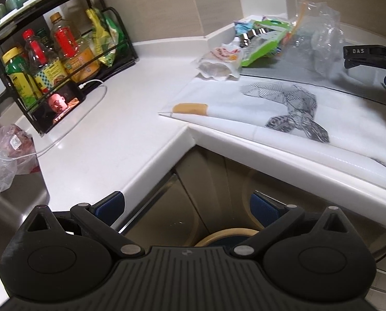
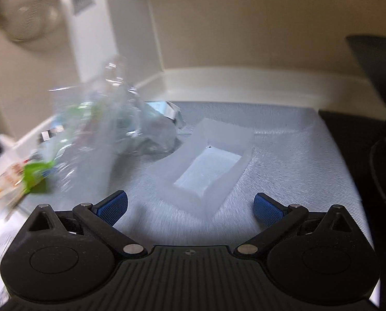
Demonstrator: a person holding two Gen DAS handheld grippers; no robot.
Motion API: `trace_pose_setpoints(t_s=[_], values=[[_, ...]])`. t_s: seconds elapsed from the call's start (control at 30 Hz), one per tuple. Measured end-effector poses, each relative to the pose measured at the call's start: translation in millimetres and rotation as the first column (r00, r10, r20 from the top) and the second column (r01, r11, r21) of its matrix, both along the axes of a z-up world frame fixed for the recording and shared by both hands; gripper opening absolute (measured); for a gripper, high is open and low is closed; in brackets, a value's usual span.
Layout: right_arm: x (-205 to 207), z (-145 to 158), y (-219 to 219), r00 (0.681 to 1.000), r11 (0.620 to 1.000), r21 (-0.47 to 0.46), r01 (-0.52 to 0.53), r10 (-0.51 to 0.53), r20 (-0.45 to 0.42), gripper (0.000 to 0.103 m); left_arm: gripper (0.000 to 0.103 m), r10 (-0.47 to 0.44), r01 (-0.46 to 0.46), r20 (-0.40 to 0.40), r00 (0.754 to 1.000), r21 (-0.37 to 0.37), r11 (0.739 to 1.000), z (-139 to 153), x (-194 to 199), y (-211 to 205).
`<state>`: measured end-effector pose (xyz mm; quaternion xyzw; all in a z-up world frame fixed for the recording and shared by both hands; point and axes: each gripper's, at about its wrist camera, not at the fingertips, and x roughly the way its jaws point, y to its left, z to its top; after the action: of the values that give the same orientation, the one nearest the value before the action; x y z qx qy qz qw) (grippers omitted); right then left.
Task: Collect trash
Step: 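Grasp the white translucent plastic box with the right gripper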
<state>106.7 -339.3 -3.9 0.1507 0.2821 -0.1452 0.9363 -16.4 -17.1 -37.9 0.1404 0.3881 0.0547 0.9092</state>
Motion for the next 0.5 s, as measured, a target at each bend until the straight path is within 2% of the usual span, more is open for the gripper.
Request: trace_pose_setpoints(t_s=[0.1, 0.2, 0.27, 0.3, 0.33, 0.37, 0.4, 0.5], values=[[26, -4, 0, 0.999, 1.0, 0.005, 0.022, -0.021, -0.029, 0.103, 0.103, 0.015, -0.015, 0.011, 1.0, 0.002, 1.0, 6, 7, 2], [41, -10, 6, 0.998, 0.995, -0.092, 0.027, -0.032, -0.055, 0.103, 0.103, 0.019, -0.019, 0.027, 0.999, -0.001, 1.0, 12, 18, 0], [39, -10, 7, 0.998, 0.993, -0.116, 0.021, -0.028, -0.055, 0.1, 0.103, 0.023, -0.023, 0.045, 0.999, -0.012, 1.0, 15, 27, -1], [33, -8, 5, 0.999, 0.994, -0.105, 0.026, -0.029, -0.03, 0.088, 0.103, 0.03, -0.029, 0.048, 0.998, -0.019, 0.999, 16, 32, -3], [26, -6, 0, 1.0, 0.996, -0.084, 0.029, -0.029, 0.002, 0.084, 0.103, 0.031, -0.029, 0.049, 0.998, -0.032, 0.999, 17, 38, -4], [17, -5, -5, 0.999, 0.998, -0.056, 0.032, -0.03, 0.032, 0.083, 0.103, 0.027, -0.025, 0.051, 0.998, -0.045, 0.999, 17, 42, -6], [10, -4, -9, 0.999, 0.999, -0.04, 0.029, -0.027, 0.044, 0.078, 0.103, 0.022, -0.019, 0.052, 0.998, -0.057, 0.998, 18, 46, -8], [-14, 1, -18, 0.999, 0.999, -0.039, 0.022, -0.02, 0.035, 0.07, 0.103, 0.001, 0.004, 0.068, 0.998, -0.076, 0.997, 19, 58, -15]])
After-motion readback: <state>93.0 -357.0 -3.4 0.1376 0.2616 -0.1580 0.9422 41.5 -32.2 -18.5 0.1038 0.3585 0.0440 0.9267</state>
